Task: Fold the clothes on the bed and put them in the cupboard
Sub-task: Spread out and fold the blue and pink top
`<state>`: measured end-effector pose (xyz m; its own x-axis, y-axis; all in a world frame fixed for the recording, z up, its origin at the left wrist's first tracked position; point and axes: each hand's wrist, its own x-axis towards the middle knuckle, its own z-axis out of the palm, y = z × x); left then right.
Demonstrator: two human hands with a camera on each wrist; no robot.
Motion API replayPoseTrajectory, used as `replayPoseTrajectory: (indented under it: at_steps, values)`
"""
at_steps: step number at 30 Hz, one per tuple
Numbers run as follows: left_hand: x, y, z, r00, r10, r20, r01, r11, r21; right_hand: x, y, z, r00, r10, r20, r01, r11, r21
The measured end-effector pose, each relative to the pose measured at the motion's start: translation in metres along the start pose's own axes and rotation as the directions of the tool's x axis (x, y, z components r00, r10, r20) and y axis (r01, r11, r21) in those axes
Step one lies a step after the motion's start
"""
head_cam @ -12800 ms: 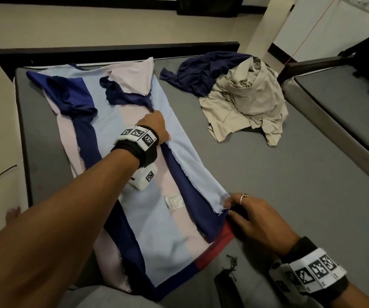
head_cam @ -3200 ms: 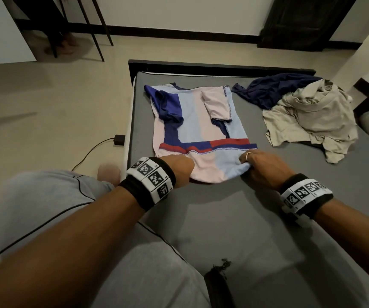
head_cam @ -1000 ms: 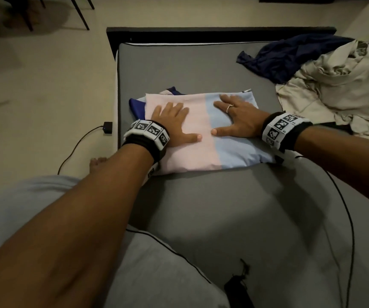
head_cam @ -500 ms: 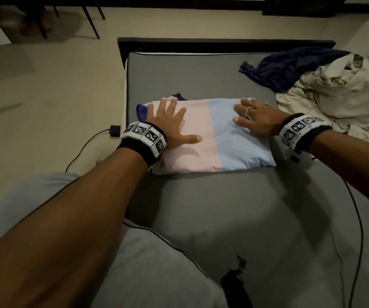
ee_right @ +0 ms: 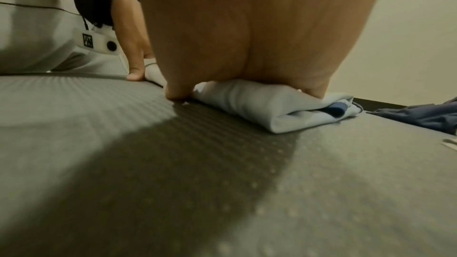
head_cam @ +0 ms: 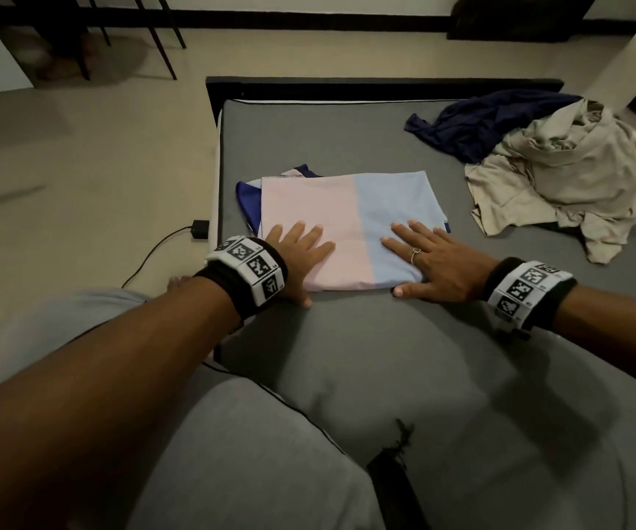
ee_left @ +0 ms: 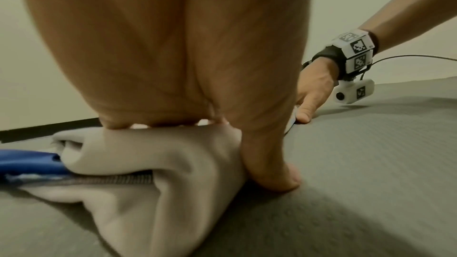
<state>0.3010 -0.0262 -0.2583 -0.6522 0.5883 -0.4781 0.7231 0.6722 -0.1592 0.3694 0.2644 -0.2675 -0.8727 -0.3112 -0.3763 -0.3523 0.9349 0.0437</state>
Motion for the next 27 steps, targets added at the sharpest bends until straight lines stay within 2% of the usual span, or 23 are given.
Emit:
replayPoseTrajectory:
  at_steps: [7, 13, 19, 22, 27]
  values:
    - [-0.022, 0.019, 0.009, 0.996, -0.071, -0.055, 0.072, 0.997, 0.024, -0.004, 0.008, -0.005, 1.000, -0.022, 0.019, 0.023, 0.997, -0.071]
    - [-0.041, 0.027, -0.004, 0.994, -0.023, -0.106, 0.030, 0.997, 0.065, -0.014, 0.004, -0.004, 0.995, -0.063, -0.071, 0.051, 0.984, -0.169]
    - [-0.056, 0.058, -0.014, 0.997, 0.045, -0.066, -0.040, 0.996, 0.083, -0.026, 0.015, -0.008, 0.997, -0.021, -0.077, 0.000, 0.964, -0.265]
    - [-0.066, 0.079, -0.025, 0.985, 0.136, -0.111, -0.122, 0.984, 0.128, -0.030, 0.026, -0.006, 0.992, 0.024, -0.123, -0.059, 0.956, -0.287]
    - [-0.063, 0.095, -0.027, 0.913, 0.382, -0.145, -0.374, 0.924, 0.078, -0.020, 0.045, -0.009, 0.978, 0.115, -0.173, -0.176, 0.903, -0.393]
